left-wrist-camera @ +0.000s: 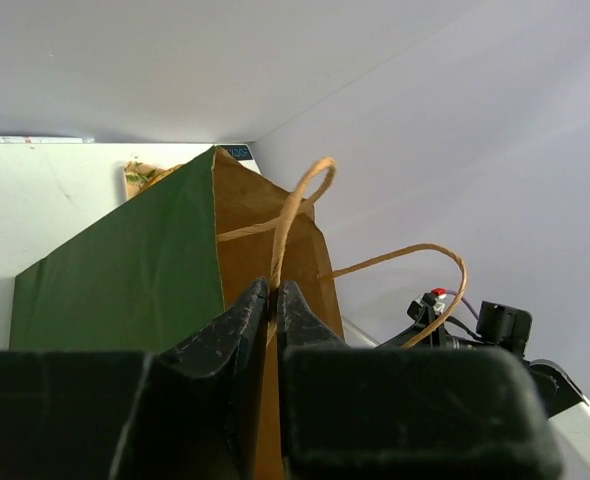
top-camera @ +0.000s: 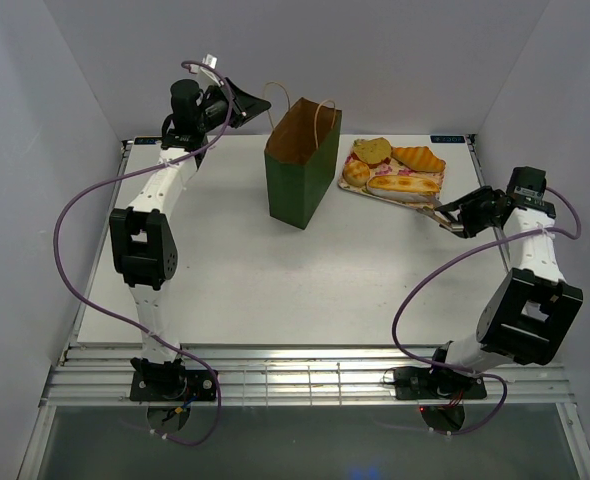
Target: Place the fake bread into the paper bag
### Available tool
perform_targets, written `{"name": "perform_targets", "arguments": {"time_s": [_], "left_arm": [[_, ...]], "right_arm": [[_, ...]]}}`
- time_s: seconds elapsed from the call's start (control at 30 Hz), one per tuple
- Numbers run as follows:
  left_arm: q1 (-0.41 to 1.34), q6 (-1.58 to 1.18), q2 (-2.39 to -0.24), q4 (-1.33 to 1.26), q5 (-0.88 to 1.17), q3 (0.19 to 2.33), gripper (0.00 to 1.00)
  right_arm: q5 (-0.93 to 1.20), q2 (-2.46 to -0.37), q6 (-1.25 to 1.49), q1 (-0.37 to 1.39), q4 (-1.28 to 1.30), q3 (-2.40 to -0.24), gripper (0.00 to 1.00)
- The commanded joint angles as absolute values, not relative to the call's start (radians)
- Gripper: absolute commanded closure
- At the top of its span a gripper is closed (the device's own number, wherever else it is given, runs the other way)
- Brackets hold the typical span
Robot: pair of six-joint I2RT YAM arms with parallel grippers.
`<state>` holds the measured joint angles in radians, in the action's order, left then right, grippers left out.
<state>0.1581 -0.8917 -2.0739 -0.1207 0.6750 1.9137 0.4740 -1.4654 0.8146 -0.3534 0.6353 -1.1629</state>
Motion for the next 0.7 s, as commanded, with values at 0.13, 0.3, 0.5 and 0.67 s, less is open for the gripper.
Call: {"name": "perform_targets", "arguments": {"time_s": [0.13, 0.3, 0.5, 0.67], "left_arm": [[0.146, -0.917, -2.046, -0.120, 0.680, 1.936, 0.82], [0.144, -0.911, -2.040, -0.115, 0.683, 1.930, 0.82], [0.144, -0.902, -2.036, -0.100, 0.683, 1.928, 0.83], [0.144, -0.911, -2.040, -0.104, 0.684, 1.930, 0.83]], "right_arm": [[0.489, -1.503, 0.851, -0.359, 0.543, -1.200, 0.51], [0.491, -1.526, 0.848, -0.359, 0.532, -1.203, 0.51], [0.491, -1.552, 0.850, -0.360, 0.505, -1.200, 0.48], [0.486, -1.568, 0.842, -0.360, 0.480, -1.193, 0.46]]}}
